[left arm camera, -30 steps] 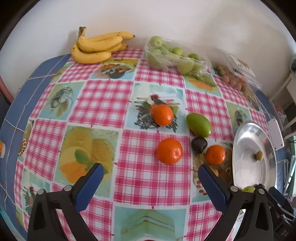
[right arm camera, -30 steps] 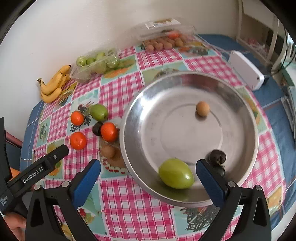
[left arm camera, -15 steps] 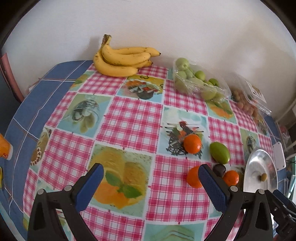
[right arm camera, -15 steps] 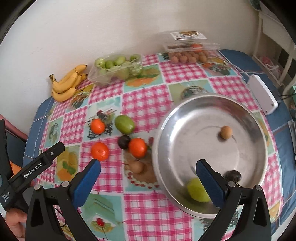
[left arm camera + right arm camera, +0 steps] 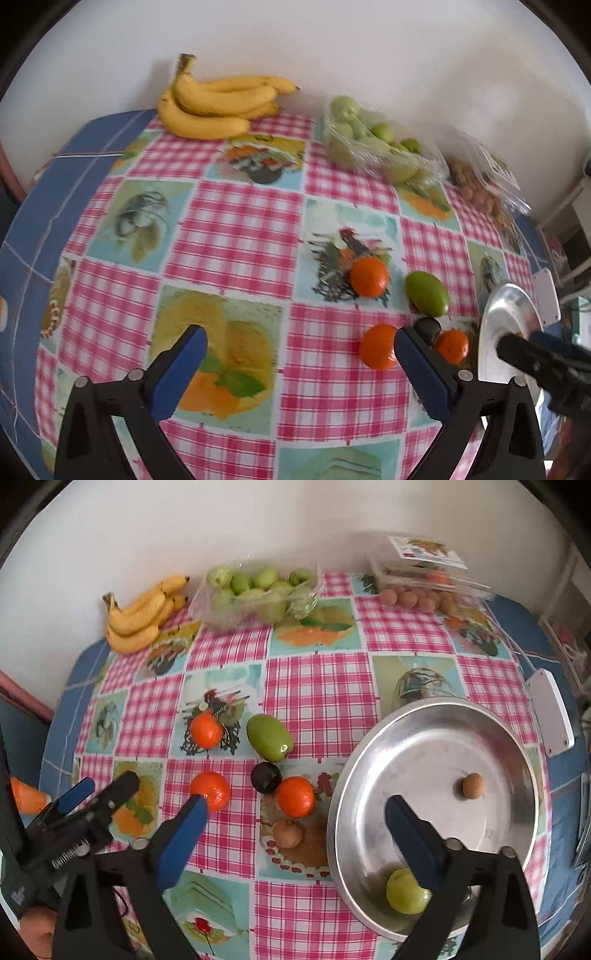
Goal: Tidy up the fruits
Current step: 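Grasp a tangerine with the left tool while the right tool grasps another tangerine, then carry both tangerines over the steel plate with both tools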
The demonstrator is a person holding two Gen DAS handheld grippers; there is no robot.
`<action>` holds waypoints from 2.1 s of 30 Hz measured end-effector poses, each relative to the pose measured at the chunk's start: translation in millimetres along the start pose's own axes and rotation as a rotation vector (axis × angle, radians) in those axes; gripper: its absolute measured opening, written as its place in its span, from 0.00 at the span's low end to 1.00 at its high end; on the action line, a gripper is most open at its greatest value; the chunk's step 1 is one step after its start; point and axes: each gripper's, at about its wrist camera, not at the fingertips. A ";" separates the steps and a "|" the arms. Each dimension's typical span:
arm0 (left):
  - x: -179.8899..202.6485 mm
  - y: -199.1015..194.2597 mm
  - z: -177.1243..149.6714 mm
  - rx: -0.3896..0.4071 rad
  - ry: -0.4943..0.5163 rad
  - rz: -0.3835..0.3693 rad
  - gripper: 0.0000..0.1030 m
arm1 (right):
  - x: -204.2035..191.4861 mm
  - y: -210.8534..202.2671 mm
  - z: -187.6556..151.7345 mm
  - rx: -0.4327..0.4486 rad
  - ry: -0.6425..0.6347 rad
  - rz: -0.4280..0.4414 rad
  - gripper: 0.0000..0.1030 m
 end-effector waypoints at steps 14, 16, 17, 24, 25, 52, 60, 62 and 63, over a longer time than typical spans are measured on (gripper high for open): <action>46.9 31.1 -0.2 -0.053 0.171 -0.040 0.77 | -3.1 41.3 21.0 -0.147 -0.048 -0.053 0.43; 48.0 35.4 0.5 -0.061 0.181 -0.045 0.74 | -1.5 46.3 22.5 -0.158 -0.046 -0.056 0.43; 48.5 37.7 1.2 -0.066 0.187 -0.046 0.71 | -0.5 49.5 23.2 -0.167 -0.045 -0.050 0.42; 56.8 51.8 -2.4 -0.109 0.216 -0.070 0.56 | -5.3 57.1 27.6 -0.182 -0.062 -0.032 0.40; 58.1 53.4 -3.1 -0.115 0.219 -0.074 0.51 | -6.9 58.6 28.3 -0.186 -0.071 -0.039 0.40; 40.2 45.7 -6.2 -0.120 0.167 -0.075 0.40 | -14.6 51.0 21.7 -0.152 -0.068 -0.040 0.30; 37.2 22.8 -10.8 -0.095 0.134 -0.046 0.40 | -14.1 23.2 8.2 -0.097 -0.037 -0.035 0.30; 36.2 15.3 -13.7 -0.086 0.131 -0.037 0.40 | -13.0 18.0 2.8 -0.085 -0.022 -0.043 0.30; 36.3 12.5 -14.9 -0.083 0.130 -0.030 0.40 | -12.7 14.9 -0.9 -0.076 -0.015 -0.050 0.30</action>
Point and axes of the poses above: each gripper's, at about its wrist camera, not at the fingertips, and y roughly the way its jaws point, x to its right, z to its top, and after that the axes turned 10 degrees about -x, right-handed
